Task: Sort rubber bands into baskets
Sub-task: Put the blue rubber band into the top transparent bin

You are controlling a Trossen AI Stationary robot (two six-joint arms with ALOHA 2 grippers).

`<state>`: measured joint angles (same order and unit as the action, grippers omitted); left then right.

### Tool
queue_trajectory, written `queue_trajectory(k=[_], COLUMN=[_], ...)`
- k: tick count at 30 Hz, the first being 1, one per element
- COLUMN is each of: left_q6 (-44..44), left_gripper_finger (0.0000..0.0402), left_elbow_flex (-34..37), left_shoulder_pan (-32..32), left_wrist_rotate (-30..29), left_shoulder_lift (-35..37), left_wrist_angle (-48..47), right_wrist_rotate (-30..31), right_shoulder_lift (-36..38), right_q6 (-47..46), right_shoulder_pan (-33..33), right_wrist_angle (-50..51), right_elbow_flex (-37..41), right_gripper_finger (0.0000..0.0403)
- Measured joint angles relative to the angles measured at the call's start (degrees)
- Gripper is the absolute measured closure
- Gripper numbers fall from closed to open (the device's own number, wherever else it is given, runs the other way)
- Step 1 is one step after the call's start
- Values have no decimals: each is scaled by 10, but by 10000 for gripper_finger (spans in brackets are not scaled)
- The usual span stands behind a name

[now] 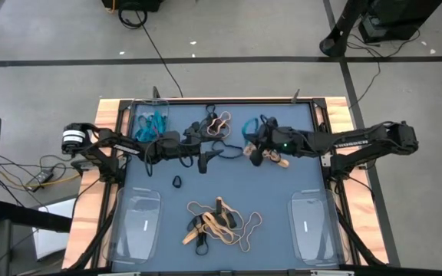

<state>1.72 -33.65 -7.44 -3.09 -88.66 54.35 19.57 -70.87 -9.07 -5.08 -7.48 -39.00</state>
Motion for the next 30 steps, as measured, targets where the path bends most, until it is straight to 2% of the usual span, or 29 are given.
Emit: queue_trajectory(k=[5,21,30], left_q6=[0,0,-11], left_gripper_finger=[152,152,152], left_elbow_flex=[0,0,0], left_shoulder_pan=[0,0,0], left_wrist_rotate=[0,0,0], left_shoulder_lift=[0,0,0], left_wrist_angle=[0,6,7], right_wrist_rotate=[-143,-201,-259], right_shoulder_lift=[-3,-4,-4], right_q6=[63,63,68], right_shoulder_pan=[13,17,17], right_wrist_angle=[-52,-107,-110], right_elbow_flex=[0,0,0], right_gripper_finger=[401,401,401])
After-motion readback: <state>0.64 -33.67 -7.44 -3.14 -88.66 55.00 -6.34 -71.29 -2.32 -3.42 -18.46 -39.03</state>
